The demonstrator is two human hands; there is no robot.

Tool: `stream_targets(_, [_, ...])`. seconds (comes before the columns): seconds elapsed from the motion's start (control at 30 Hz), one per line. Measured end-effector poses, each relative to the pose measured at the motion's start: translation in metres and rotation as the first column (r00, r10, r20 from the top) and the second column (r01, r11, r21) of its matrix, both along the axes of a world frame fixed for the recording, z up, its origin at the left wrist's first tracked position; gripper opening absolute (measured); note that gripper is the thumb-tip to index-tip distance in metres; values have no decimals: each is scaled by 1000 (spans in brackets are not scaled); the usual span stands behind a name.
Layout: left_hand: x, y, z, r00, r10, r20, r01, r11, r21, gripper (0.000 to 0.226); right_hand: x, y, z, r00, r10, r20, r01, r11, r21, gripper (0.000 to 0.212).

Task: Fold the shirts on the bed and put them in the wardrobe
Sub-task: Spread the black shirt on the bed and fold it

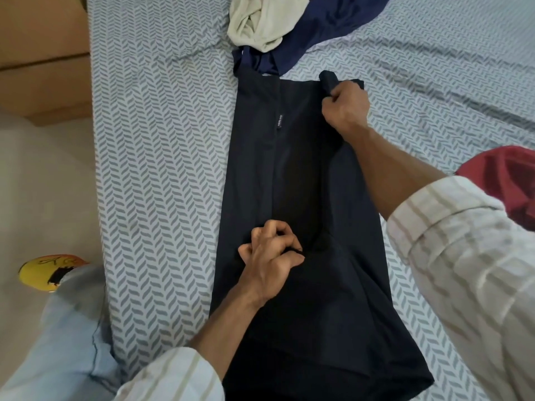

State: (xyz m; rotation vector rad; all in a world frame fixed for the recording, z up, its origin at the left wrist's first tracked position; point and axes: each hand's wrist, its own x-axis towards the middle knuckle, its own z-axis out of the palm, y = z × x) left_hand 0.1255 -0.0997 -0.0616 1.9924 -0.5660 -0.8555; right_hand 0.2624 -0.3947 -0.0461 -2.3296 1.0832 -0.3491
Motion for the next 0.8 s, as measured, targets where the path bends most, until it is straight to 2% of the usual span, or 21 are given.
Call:
stream_targets(0.07, [0, 0, -1, 1000, 1, 9, -1, 1000, -1, 10, 4, 1, -1, 998, 13, 56, -15, 999, 35, 21])
stream_targets(0.17, [-1, -1, -2, 1000, 0, 17, 0, 1000, 6, 11, 1, 9, -3, 994, 106, -22, -104, 990, 91, 40])
stream_targets(0.33, [0, 0, -4, 1000, 0, 7, 0, 1000, 16, 10, -30, 27, -7, 986, 168, 18, -168, 981, 97, 45])
stream_targets(0.43, [-1, -2, 2, 1000, 8, 24, -8, 1000, 22, 10, -89, 46, -13, 976, 214, 49, -216, 976, 32, 45])
stream_targets(0.6, [1, 8, 15, 1000, 17, 16, -17, 1000, 16, 11, -229, 101, -8, 939, 345, -5, -345, 938, -28, 49])
stream_targets(0.67, [-6, 14, 20, 991, 46, 129, -50, 998, 27, 26, -278, 122, -1, 929, 370, -11, -370, 928, -46, 54])
stream_targets(0.77, [-26, 22, 30, 913, 136, 384, -177, 981, 74, 38, -333, 146, 4, 904, 426, -29, -427, 902, -65, 63])
stream_targets(0.8, [-32, 25, 33, 907, 148, 394, -206, 972, 110, 38, -346, 152, 4, 890, 452, -55, -455, 888, -67, 67])
